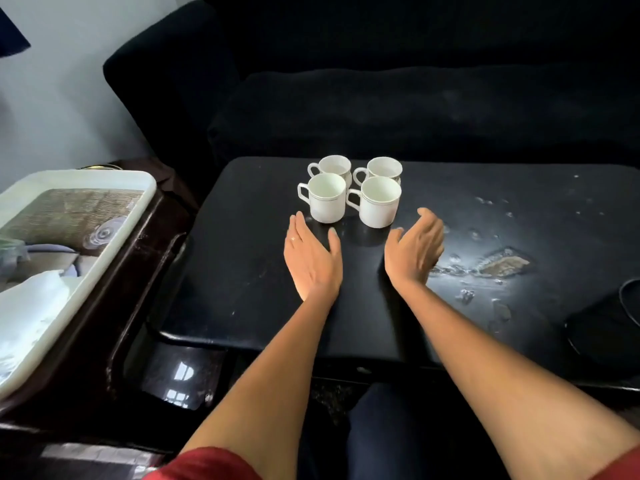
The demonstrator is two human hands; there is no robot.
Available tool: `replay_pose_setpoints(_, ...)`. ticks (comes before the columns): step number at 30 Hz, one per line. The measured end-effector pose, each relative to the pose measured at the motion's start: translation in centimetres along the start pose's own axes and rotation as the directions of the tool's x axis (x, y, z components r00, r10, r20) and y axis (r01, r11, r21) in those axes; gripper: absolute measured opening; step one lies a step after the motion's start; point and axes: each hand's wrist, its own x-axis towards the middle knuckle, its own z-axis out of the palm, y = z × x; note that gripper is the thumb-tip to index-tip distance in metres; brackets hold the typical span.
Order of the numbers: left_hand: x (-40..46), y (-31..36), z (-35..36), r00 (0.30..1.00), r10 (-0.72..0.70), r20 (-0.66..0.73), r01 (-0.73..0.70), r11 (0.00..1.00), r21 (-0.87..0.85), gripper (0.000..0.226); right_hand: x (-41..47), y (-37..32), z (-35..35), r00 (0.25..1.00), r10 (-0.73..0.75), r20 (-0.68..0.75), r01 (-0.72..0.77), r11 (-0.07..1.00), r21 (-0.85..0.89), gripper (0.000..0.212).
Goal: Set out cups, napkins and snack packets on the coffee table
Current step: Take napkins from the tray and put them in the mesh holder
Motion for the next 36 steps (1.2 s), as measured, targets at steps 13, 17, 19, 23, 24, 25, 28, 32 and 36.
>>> replay_pose_setpoints(13,-7.2,-2.2,-5.6,0.846,0.081,0.527,-0.227,0.949,0.219,0.076,-8.9,2.5,-6.7,0.799,-0.231,0.554,0.406,0.888,-0.214,0.044)
replay_pose_setpoints(17,-8.0,-2.3,-9.7,0.758,0.066,0.648,-0.226,0.96,0.167,0.077,-9.5,-0.1,-9.2,0.736,-0.255,0.627,0.44,0.884,-0.158,0.04)
replay_pose_setpoints(19,-8.0,-2.6,-12.5,0.733,0.08,0.676,-0.235,0.962,0.141,0.072,-10.0,-2.2,-9.9,0.707,-0.294,0.643,0.477,0.87,-0.126,0.038)
replay_pose_setpoints(23,-6.5,-3.3,-18.7,0.807,0.109,0.581,-0.288,0.931,0.225,0.06,-11.8,-7.2,-10.3,0.65,-0.394,0.65,0.548,0.835,-0.043,0.035)
replay_pose_setpoints(24,-6.1,-3.4,-20.0,0.829,0.092,0.551,-0.271,0.929,0.252,0.061,-12.5,-8.5,-10.3,0.63,-0.425,0.65,0.568,0.823,-0.012,0.035)
replay_pose_setpoints(25,-5.7,-3.5,-21.1,0.844,0.072,0.531,-0.248,0.931,0.268,0.062,-13.2,-9.8,-10.2,0.606,-0.457,0.651,0.587,0.809,0.022,0.035)
replay_pose_setpoints(28,-4.4,-3.6,-24.3,0.857,0.053,0.512,-0.244,0.918,0.314,0.065,-15.4,-13.4,-9.9,0.534,-0.537,0.653,0.621,0.773,0.129,0.034)
replay_pose_setpoints(32,-3.1,-5.8,-28.4,0.946,0.054,0.318,-0.18,0.907,0.38,0.058,-18.2,-17.6,-9.4,0.456,-0.62,0.639,0.616,0.737,0.276,0.034)
replay_pose_setpoints(36,-2.9,-9.6,-30.9,0.967,-0.198,0.161,0.125,0.918,0.376,0.057,-20.6,-21.1,-8.4,0.375,-0.677,0.633,0.617,0.692,0.375,0.034)
